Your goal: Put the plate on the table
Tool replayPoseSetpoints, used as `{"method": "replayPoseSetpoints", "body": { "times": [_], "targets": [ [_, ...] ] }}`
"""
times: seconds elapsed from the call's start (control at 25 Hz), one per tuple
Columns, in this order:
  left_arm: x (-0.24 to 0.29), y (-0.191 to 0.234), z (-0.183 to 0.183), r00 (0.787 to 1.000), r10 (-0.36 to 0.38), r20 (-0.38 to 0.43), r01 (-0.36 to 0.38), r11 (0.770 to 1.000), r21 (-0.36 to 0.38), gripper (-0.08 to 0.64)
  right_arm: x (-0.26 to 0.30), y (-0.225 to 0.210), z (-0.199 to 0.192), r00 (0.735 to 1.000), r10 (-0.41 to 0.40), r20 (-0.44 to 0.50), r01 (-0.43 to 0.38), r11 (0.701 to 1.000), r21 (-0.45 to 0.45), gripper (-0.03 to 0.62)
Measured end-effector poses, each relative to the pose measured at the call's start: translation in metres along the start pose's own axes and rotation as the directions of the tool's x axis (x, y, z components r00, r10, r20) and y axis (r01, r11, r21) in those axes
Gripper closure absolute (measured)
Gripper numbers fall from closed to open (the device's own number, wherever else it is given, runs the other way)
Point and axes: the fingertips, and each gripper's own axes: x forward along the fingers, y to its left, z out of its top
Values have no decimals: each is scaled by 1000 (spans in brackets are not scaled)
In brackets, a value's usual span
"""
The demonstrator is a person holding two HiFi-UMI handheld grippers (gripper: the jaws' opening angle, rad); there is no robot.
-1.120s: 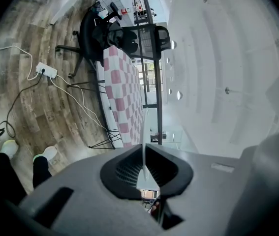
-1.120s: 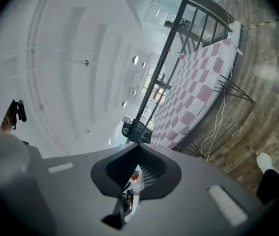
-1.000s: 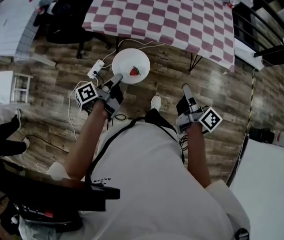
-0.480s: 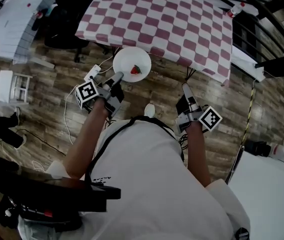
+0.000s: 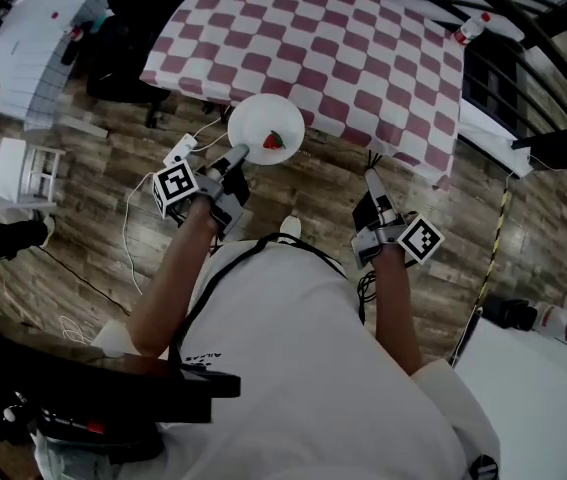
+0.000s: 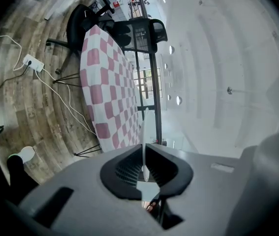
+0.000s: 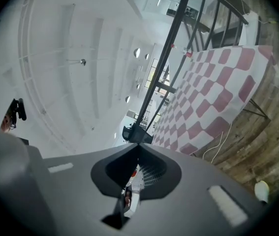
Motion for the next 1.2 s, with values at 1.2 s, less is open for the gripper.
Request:
{"method": "replayPoseSetpoints", "body": {
  "times": [1.2],
  "targets": [
    [52, -2, -16, 997, 57, 49, -57, 998, -8, 537, -5, -36, 53, 999, 12, -42, -11, 1000, 22, 586]
  ]
}}
